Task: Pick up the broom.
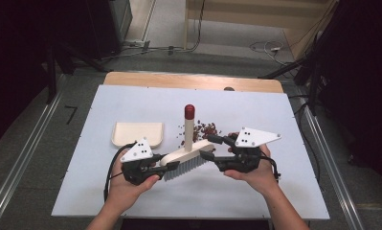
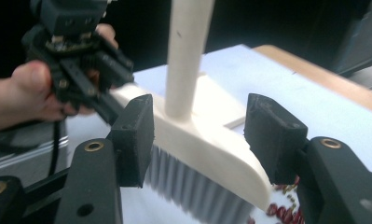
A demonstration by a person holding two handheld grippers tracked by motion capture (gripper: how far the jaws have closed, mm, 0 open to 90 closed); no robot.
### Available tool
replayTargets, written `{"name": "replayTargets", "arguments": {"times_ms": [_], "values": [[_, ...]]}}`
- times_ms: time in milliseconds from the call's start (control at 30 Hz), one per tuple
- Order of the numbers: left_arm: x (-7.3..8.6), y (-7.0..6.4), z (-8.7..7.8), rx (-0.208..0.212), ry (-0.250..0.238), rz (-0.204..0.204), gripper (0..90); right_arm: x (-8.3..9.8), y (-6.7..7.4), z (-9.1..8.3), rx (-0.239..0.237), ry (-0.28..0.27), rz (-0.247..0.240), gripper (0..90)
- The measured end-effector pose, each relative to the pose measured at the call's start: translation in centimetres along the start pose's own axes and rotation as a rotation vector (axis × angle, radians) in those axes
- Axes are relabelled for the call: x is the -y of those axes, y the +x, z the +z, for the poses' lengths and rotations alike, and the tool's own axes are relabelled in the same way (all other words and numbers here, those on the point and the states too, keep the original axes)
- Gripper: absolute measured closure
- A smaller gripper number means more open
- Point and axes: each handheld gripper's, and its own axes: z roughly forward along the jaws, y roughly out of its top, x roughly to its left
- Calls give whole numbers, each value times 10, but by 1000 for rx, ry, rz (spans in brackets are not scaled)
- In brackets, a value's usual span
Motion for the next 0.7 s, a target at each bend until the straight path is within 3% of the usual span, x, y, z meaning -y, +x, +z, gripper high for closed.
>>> {"name": "replayTargets", "arguments": {"times_ms": [67,100,133,167,200,267,400,433,700], "values": [[1,1,-2,27,4,21,690,4,-8,-3,-47,32,-3,410],[1,1,-3,58,11,42,690,6,-10,-3,-54,41,-7,408],[1,1,-3,58,11,42,690,7,-11,-3,-63,52,-10,407],[2,1,-4,92,19,66,690,8,-12,-3,-75,65,-9,407],[2,1,-4,92,19,66,690,8,-12,-3,-75,65,-9,407],[3,0,-5,130,22,94,689,13,-15,-2,-125,98,-15,405],[3,0,-7,168,21,112,689,19,-14,3,-215,150,-21,405],[3,-1,-8,198,26,132,689,20,-14,5,-235,155,-23,405],[5,-3,-5,255,44,146,689,27,-6,15,-347,239,-34,442]]}}
